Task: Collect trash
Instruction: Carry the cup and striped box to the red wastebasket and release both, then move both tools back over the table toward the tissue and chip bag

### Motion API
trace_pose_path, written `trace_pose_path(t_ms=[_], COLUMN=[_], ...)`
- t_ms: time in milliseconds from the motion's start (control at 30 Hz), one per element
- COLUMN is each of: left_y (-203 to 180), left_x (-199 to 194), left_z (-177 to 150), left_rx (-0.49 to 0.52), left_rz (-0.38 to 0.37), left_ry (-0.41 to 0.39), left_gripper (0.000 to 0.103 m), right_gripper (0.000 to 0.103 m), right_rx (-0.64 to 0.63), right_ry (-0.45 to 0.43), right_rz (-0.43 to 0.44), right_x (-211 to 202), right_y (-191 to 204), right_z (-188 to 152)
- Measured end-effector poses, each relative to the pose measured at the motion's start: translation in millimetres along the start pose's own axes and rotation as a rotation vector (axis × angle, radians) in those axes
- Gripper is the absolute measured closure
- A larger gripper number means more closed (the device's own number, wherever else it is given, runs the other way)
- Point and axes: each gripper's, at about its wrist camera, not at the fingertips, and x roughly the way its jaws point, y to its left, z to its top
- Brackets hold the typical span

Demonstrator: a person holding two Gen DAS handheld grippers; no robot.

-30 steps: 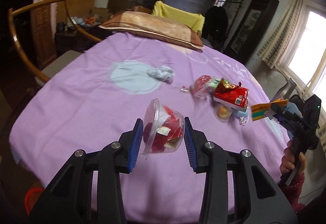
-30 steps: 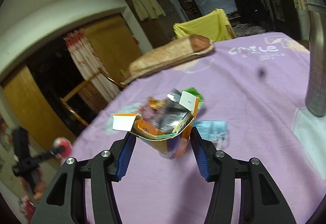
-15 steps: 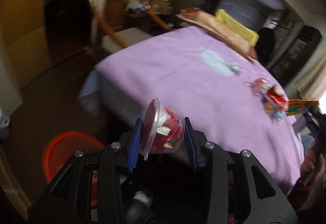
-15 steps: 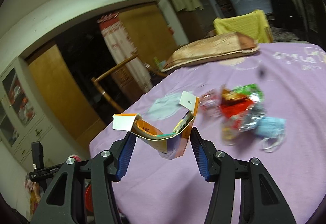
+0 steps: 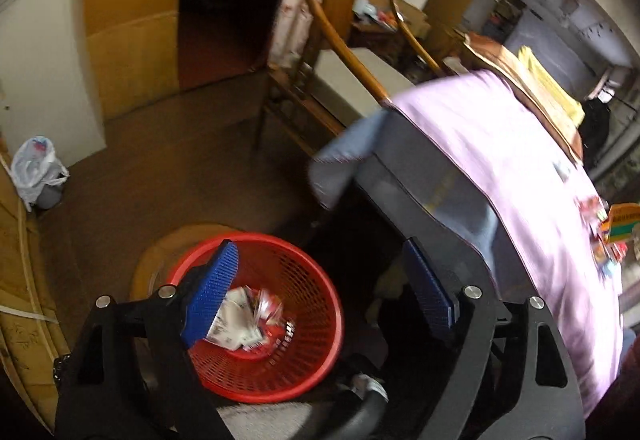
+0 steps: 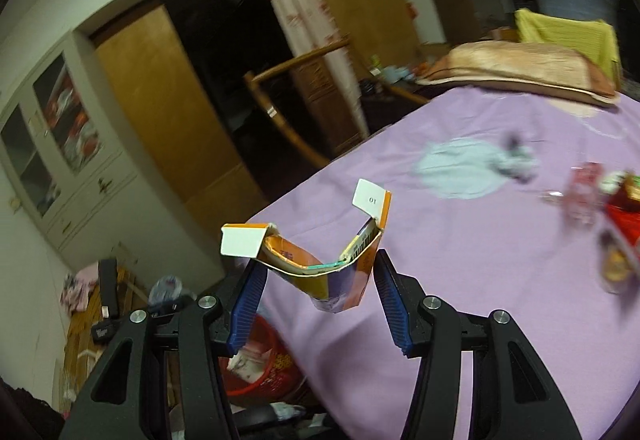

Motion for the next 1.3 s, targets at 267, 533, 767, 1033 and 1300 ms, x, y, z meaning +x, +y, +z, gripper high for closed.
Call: trace_pose_path(t_ms=[267, 533, 767, 1033, 1300], left_y=[33.4, 59.1, 63.4, 33.5, -19.0], left_x=[-21.0, -21.0, -15.6, -23.0, -41.8], left_z=[14.0, 18.6, 17.6, 14.3, 7.7], left_rx=[-0.070, -0.152, -0.154, -0.088, 0.033], left_rz=[0.287, 0.305, 0.302, 0.271, 0.220], left_ry=[-0.154, -0.164, -0.142, -0.155, -0.192], left_gripper=[0.008, 0.007, 0.007, 0.007, 0.007], right_gripper=[0.049, 0.043, 0.032, 0.032, 0.026], right_rx=[-0.118, -0.221, -0.191, -0.136, -0.067], right_ry=[0.183, 0.366, 0.385, 0.303, 0.160], right_rz=[0.113, 0.218, 0.213, 0.171, 0.108], right_x=[75.9, 150.2, 163.4, 132.4, 69.5], right_y=[83.6, 156.4, 161.8, 132.4, 89.7], right_z=[-17.7, -43.5, -41.8, -34.6, -30.3])
